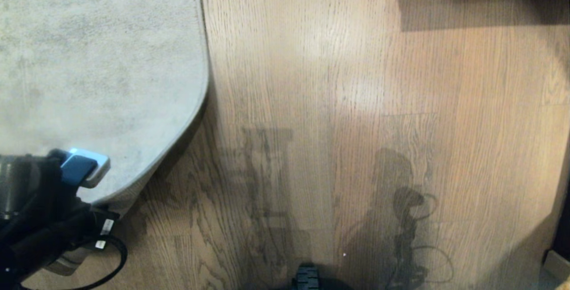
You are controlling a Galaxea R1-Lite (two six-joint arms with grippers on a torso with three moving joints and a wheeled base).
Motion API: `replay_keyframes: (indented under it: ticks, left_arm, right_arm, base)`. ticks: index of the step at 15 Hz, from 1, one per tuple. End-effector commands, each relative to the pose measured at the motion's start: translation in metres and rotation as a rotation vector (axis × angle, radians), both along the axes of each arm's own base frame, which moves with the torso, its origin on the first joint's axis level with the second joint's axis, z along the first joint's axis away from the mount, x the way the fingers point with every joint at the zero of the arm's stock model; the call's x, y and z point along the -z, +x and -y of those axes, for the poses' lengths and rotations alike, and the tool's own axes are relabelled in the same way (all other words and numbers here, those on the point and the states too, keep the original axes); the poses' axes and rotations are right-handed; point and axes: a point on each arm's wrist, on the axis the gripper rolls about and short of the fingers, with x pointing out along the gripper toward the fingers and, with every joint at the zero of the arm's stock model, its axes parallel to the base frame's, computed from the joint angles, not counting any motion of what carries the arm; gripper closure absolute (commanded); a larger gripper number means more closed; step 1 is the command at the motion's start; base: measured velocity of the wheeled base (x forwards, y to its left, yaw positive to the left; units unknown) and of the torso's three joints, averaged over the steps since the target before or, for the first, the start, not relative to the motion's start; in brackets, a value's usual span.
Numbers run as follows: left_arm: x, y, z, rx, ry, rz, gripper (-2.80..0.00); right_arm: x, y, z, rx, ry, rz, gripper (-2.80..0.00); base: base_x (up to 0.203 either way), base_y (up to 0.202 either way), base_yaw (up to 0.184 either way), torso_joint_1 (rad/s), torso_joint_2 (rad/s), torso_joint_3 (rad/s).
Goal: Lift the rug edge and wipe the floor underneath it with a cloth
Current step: Lift up the carpet
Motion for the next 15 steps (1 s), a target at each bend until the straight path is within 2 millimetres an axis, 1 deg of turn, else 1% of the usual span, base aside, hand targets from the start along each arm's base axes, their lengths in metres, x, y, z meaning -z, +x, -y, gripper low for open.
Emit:
replay_keyframes:
  ticks: [1,4,8,13,15]
  left_arm:
    - [-0.007,-0.003,-0.005,0.003,-0.019,-0.012,0.00]
    - [-0.015,-0.007,-0.013,0.014,-0.060,-0.065,0.00]
    - [-0.016,-0.008,-0.017,0.012,-0.057,-0.097,0.00]
    - [-0.022,-0.008,-0.033,0.144,-0.081,-0.162,0.00]
    - [-0.021,-0.008,-0.033,0.183,-0.082,-0.166,0.00]
  right_arm:
    - [0.000,0.000,0.000,-0.001,0.000,-0.002,0.00]
    - [0.000,0.000,0.000,-0.001,-0.002,-0.001,0.00]
    - [0.000,0.000,0.000,-0.001,-0.001,-0.001,0.00]
    - [0.000,0.000,0.000,-0.001,0.000,-0.001,0.00]
    - [0.000,0.000,0.000,-0.001,0.000,-0.001,0.00]
  base:
    - [0.000,0.000,0.000,0.000,0.00,0.000]
    - [0.000,0.000,0.000,0.000,0.00,0.000]
    - [0.000,0.000,0.000,0.000,0.00,0.000]
    - [0.000,0.000,0.000,0.000,0.00,0.000]
    - [0.000,0.000,0.000,0.000,0.00,0.000]
